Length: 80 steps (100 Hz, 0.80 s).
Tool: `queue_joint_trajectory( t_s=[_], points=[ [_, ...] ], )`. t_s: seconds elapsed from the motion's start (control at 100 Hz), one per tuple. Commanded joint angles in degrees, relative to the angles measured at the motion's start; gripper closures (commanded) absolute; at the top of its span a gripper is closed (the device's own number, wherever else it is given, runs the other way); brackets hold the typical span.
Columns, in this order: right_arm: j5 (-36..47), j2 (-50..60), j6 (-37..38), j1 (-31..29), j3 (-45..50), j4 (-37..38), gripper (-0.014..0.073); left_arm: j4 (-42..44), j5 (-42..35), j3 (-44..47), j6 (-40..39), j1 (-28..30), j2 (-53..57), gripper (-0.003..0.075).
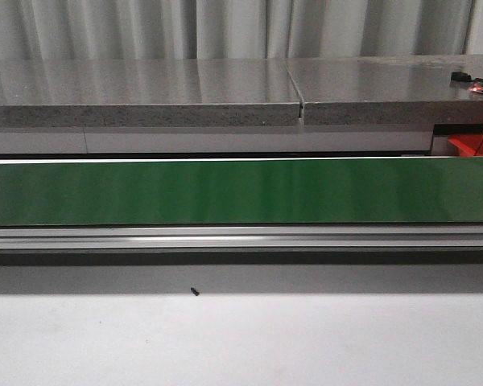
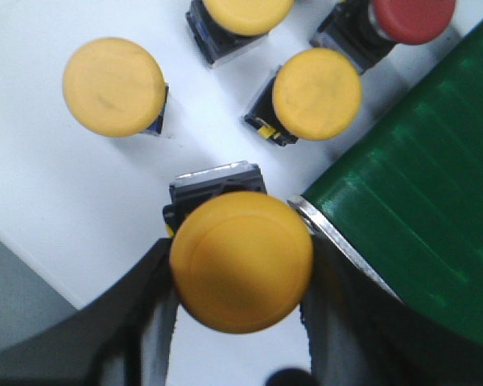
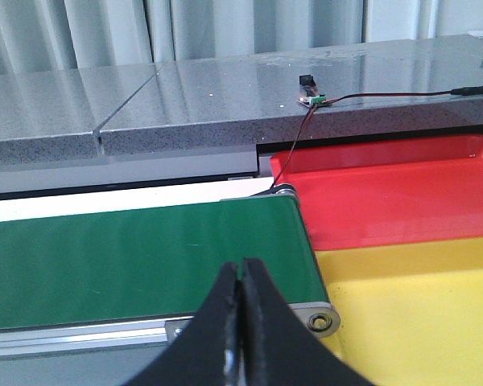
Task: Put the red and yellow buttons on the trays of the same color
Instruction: 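Set the yellow button on the green belt and open the left gripper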
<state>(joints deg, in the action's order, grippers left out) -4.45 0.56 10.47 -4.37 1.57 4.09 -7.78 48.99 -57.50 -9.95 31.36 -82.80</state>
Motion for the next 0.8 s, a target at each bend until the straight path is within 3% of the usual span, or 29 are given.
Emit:
queue_joint_trajectory(
  t_s=[0.0,0.37,0.79],
  points=[
    [4.45,1.22,-0.05,-0.31,-0.81,0.69,0.0660,-0.18,-0.22,-1.96,1.12,-0.81,4.32,0.0542],
    [4.45,1.22,-0.05,-0.31,-0.81,0.69,0.0660,0.81,3.25,-10.37,1.68,-9.54,4.47,0.0542],
    [4.45,1.22,-0.05,-0.31,-0.81,0.69,0.0660,2.29,5.38,-15.28,1.68,-16.76,-4.66,0.0542]
  ],
)
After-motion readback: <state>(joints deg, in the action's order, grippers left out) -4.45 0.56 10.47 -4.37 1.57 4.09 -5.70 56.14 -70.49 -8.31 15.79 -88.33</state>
